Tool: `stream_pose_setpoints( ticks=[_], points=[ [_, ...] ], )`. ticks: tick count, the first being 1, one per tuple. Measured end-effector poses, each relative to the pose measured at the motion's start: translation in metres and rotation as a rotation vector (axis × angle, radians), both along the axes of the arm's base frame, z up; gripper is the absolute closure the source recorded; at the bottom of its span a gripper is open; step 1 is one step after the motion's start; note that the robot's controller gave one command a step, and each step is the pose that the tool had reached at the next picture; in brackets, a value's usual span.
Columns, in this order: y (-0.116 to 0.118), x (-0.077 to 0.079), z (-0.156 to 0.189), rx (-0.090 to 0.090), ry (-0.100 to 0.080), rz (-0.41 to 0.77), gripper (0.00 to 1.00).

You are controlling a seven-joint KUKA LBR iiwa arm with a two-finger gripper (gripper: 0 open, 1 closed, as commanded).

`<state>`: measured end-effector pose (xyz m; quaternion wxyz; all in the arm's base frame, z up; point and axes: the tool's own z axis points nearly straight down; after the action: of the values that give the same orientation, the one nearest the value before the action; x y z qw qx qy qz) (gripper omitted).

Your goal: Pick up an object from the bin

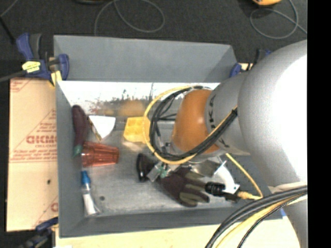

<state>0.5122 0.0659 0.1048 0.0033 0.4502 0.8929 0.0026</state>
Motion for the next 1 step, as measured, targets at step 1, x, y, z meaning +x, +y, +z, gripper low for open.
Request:
stream_pose_setpoints(
  ticks=[1],
  points=[
    [0.0, 0.0, 0.0, 0.0, 0.0, 0.0, 1.0]
  ],
)
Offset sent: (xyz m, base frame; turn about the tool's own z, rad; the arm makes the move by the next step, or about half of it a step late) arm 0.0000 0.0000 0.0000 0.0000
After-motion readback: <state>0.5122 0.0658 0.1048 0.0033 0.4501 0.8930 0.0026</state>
